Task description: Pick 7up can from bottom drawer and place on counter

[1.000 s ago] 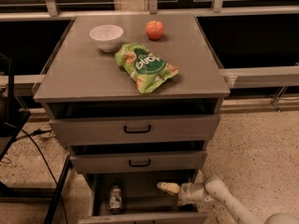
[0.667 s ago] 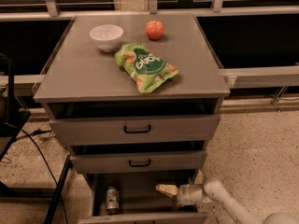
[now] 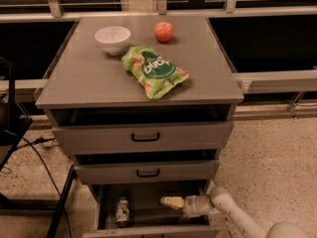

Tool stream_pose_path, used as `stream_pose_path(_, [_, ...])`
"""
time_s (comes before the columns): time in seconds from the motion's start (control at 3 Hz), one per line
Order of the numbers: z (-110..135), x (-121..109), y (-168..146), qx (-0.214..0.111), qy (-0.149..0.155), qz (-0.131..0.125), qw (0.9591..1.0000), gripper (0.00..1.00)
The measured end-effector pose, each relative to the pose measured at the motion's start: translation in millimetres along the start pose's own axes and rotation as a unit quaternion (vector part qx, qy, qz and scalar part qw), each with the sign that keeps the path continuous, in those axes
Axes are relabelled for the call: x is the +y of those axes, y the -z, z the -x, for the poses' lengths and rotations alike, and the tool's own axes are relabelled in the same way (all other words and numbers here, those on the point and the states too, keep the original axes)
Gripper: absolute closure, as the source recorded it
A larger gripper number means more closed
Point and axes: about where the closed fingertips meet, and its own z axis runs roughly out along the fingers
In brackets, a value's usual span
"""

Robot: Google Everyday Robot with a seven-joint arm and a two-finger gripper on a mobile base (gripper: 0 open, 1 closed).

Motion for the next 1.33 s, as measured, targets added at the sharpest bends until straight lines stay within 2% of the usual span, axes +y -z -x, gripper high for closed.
stream_pose_path(0.33, [-1,-5,-10,-0.008,0.008,-0.006,0.9999,0.00])
stream_pose_path(0.67, [-3,-12,-21,-0.018,0.018,-0.014,0.9996,0.18])
stream_pose_path(1.0, [-6,-14,-31,-0.026,0.025,-0.013,0.9993,0.28])
stream_pose_path(1.33, [-7,-13,-40,-0.032,0.030,-0.009,0.9990,0.28])
